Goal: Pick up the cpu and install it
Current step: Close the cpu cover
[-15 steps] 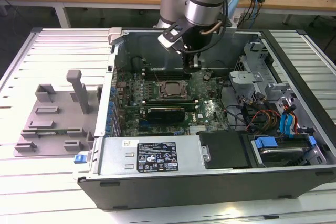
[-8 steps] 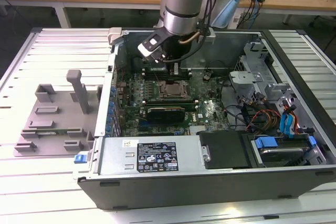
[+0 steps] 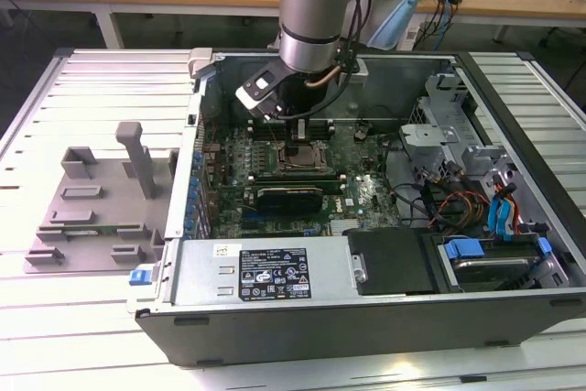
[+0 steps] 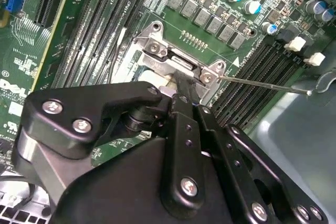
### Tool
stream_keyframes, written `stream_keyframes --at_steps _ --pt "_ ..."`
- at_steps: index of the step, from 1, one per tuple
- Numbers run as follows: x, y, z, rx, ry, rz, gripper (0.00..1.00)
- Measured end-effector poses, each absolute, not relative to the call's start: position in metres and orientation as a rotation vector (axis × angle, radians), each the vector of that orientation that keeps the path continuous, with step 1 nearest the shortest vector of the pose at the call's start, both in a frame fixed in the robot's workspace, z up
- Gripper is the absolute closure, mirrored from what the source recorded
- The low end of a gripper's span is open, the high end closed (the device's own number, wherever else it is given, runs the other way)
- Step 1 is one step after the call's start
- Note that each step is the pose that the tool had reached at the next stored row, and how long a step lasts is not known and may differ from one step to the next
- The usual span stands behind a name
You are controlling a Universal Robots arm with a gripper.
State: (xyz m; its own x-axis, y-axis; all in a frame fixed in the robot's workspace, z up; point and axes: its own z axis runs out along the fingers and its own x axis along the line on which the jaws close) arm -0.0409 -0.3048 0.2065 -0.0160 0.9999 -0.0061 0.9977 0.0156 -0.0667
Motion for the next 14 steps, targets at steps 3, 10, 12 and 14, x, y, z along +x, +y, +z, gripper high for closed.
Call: stream_keyframes --at_steps 3,10,12,14 --pt "-0.041 -0.305 0.205 -2.173 -2.208 0.081 0.89" --pt "-0.032 -0.305 0.211 -2.167 -2.203 0.072 0.89" --pt "-0.028 -0.305 0.219 -2.160 -2.196 0.064 0.89" --pt "-0.027 -0.305 0.233 -2.157 -2.193 0.057 0.89"
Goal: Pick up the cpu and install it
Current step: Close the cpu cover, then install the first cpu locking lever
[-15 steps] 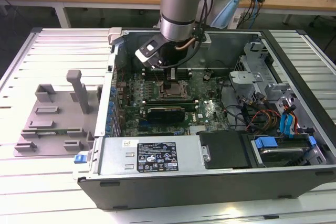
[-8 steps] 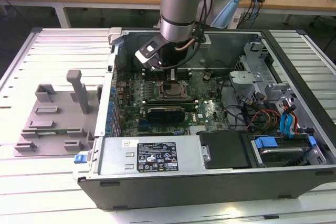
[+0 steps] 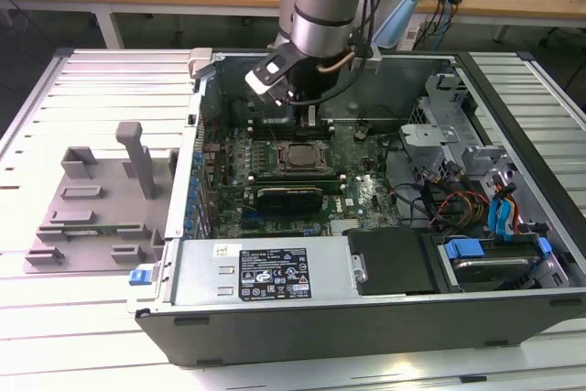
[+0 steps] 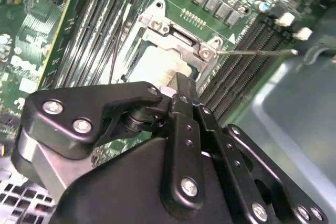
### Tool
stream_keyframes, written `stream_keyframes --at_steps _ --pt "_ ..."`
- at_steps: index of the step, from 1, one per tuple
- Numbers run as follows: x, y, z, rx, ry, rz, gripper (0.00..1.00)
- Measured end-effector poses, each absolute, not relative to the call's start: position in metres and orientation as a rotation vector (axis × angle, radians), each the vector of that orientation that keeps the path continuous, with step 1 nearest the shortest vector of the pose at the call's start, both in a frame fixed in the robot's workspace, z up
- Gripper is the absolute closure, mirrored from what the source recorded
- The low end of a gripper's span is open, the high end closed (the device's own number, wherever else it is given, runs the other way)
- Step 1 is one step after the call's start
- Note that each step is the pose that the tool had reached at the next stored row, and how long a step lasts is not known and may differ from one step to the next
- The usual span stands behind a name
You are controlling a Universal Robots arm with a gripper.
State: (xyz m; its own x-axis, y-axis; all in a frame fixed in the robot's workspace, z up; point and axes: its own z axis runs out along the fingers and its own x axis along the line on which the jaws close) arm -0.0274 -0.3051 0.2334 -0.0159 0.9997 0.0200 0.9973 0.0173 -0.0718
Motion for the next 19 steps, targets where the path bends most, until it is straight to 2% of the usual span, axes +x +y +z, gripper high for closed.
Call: stream_keyframes --at_steps 8,19 --pt "-0.027 -0.305 0.272 -2.156 -2.192 0.054 0.89" --pt "-0.027 -0.305 0.273 -2.091 -2.253 0.055 0.89"
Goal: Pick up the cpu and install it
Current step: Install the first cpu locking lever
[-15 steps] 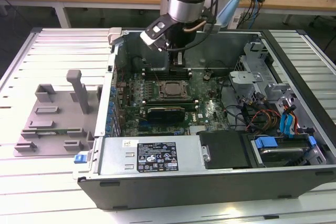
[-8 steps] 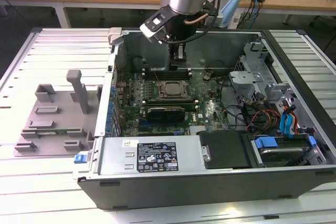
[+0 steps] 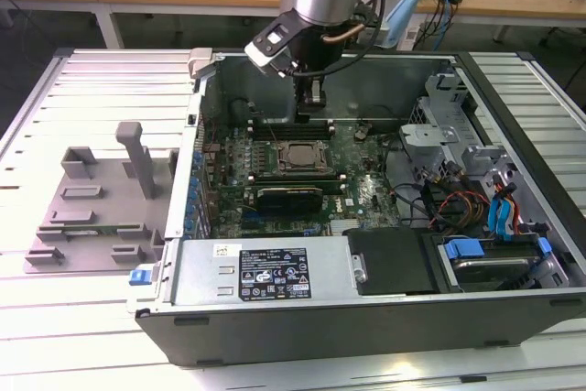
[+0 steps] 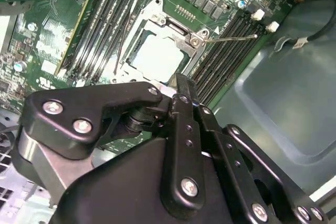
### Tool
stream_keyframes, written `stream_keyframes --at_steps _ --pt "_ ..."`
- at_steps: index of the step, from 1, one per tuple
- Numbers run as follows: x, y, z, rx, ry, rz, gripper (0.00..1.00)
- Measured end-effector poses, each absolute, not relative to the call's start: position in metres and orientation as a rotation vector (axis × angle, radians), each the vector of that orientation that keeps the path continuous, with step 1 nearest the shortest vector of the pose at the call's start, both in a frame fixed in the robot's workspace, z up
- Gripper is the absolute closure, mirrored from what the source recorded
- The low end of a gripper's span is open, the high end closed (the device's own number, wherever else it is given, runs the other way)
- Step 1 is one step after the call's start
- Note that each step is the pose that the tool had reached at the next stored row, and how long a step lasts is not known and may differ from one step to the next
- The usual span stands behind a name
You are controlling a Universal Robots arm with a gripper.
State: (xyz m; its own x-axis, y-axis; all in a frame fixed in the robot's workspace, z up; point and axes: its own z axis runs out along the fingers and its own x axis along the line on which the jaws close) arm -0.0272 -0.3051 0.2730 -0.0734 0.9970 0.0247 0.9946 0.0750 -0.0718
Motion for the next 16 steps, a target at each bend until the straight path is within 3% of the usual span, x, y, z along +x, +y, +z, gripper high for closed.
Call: stream_keyframes --at_steps 16 --pt "-0.0273 -0.3051 0.2730 -1.492 -2.699 0.079 0.89"
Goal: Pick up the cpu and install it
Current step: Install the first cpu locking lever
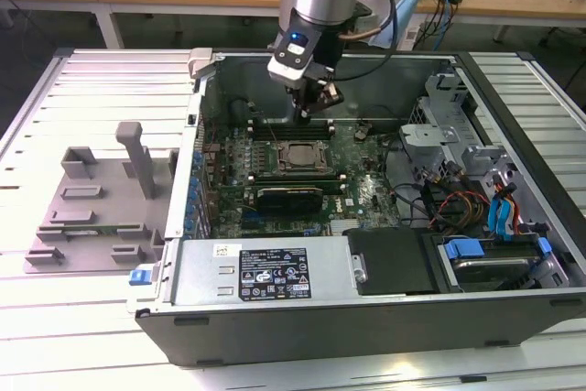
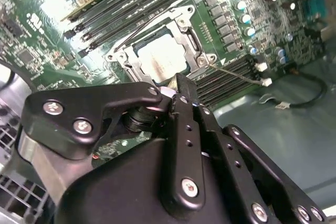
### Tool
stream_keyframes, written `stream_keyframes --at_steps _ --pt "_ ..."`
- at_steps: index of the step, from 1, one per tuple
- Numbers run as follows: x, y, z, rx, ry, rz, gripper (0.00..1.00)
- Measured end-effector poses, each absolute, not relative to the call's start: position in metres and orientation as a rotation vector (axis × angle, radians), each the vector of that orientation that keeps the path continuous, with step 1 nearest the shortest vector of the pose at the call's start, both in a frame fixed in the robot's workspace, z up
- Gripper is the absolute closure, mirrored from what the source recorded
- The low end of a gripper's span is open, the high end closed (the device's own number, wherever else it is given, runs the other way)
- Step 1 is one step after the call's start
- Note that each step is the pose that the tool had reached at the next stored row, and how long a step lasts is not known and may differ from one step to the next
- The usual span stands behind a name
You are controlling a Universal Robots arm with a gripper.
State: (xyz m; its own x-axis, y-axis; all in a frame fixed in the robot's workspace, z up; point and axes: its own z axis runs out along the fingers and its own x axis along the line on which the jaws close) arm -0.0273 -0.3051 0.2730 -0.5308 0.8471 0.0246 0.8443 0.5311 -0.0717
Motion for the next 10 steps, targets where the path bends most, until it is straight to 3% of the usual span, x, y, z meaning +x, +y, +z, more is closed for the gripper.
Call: stream_keyframes --at_steps 10 --pt "-0.0273 -0.3051 0.2730 -1.190 -2.852 0.088 0.89"
